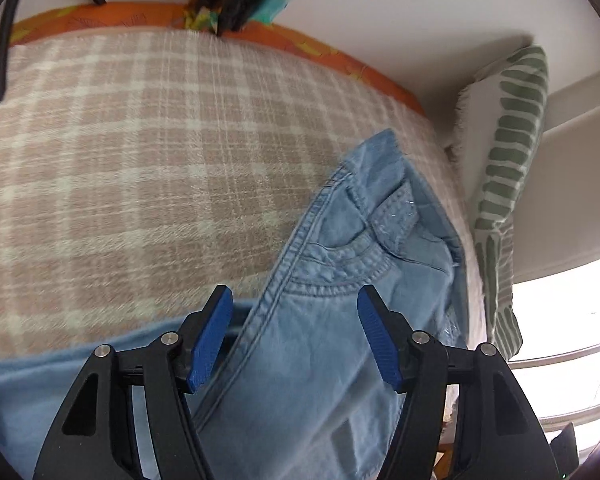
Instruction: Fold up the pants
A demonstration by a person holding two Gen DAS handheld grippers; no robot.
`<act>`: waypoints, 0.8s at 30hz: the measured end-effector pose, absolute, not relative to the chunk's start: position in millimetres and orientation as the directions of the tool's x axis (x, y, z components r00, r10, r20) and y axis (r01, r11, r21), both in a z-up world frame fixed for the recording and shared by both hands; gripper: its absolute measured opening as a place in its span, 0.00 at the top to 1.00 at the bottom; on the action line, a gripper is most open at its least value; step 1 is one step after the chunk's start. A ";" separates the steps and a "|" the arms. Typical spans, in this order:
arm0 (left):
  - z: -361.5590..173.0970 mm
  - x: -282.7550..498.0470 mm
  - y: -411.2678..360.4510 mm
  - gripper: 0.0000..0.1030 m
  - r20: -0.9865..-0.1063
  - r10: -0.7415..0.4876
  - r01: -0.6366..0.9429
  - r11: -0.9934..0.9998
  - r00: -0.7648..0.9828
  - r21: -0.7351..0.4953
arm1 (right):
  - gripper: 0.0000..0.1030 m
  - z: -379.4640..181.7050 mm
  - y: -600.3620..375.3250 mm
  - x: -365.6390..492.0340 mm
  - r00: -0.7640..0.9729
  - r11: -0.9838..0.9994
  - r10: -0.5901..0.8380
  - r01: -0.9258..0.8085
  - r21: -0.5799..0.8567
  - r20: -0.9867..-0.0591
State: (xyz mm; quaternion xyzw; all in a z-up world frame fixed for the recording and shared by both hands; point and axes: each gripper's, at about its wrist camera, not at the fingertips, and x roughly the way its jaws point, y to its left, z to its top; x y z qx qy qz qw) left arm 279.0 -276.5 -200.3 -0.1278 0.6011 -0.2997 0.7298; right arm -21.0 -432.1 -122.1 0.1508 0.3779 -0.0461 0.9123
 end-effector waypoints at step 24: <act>-165.1 241.5 -319.8 0.87 -0.735 -0.635 0.489 0.732 0.239 -0.474 | 0.44 -125.4 -515.9 -13.7 0.724 0.878 0.007 0.327 0.351 -0.690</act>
